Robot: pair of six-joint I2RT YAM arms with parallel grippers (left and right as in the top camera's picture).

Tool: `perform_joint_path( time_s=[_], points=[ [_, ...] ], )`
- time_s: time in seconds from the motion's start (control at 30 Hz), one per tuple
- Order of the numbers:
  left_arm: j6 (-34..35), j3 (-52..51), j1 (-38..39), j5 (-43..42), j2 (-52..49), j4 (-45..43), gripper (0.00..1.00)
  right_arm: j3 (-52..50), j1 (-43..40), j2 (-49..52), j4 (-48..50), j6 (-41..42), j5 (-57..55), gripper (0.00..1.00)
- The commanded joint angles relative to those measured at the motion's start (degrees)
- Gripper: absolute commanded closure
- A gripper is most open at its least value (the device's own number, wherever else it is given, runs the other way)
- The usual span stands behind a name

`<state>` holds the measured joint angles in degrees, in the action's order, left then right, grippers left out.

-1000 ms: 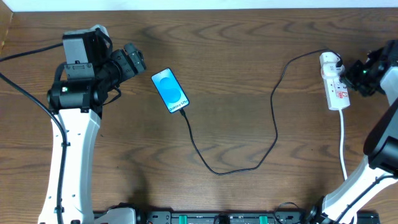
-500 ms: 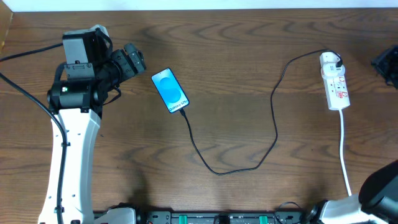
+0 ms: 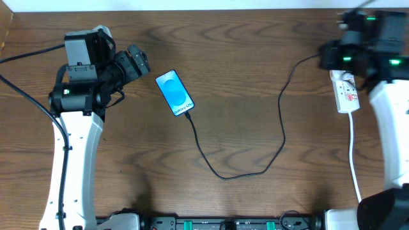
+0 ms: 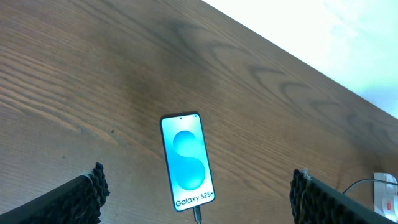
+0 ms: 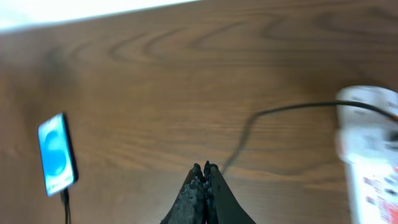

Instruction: Plug charger to phone and switch on socket

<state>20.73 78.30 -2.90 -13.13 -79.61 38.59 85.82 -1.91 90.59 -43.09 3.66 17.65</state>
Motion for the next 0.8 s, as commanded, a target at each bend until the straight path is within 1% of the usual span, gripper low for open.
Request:
perform_joint_path(
  time_s=[0.0, 0.2, 0.3, 0.37, 0.5, 0.53, 0.57, 0.63, 0.7, 0.77],
  points=[
    [-0.79, -0.07, -0.26, 0.74, 0.31, 0.00, 0.05, 0.42, 7.04, -1.11, -0.85, -3.61, -7.04, 0.99],
    [-0.79, -0.07, -0.26, 0.76, 0.31, 0.00, 0.05, 0.42, 16.09, -1.11, -2.19, -4.20, -14.45, 0.97],
    [-0.79, -0.07, -0.26, 0.76, 0.31, 0.00, 0.05, 0.42, 18.47, -1.11, -2.60, -4.44, -14.97, 0.91],
    [-0.79, -0.07, -0.26, 0.76, 0.31, 0.00, 0.05, 0.42, 19.52, -1.11, -2.60, -4.42, -14.97, 0.85],
    [-0.79, -0.07, -0.26, 0.76, 0.31, 0.00, 0.05, 0.42, 19.78, -1.11, -2.60, -4.42, -14.95, 0.67],
    [-0.79, -0.07, -0.26, 0.76, 0.31, 0.00, 0.05, 0.42, 19.80, -1.11, -2.60, -4.42, -14.95, 0.62],
    [-0.79, -0.07, -0.26, 0.76, 0.31, 0.00, 0.05, 0.42, 19.80, -1.11, -2.58, -4.42, -14.95, 0.53],
    [-0.79, -0.07, -0.26, 0.74, 0.31, 0.00, 0.05, 0.42, 19.78, -1.11, -2.51, -4.39, -14.95, 0.22],
    [-0.79, -0.07, -0.26, 0.74, 0.31, 0.00, 0.05, 0.42, 19.80, -1.11, -2.51, -4.39, -14.95, 0.01],
    [-0.79, -0.07, -0.26, 0.76, 0.31, 0.00, 0.05, 0.42, 19.78, -1.11, -2.54, -4.39, -14.95, 0.01]
  ],
)
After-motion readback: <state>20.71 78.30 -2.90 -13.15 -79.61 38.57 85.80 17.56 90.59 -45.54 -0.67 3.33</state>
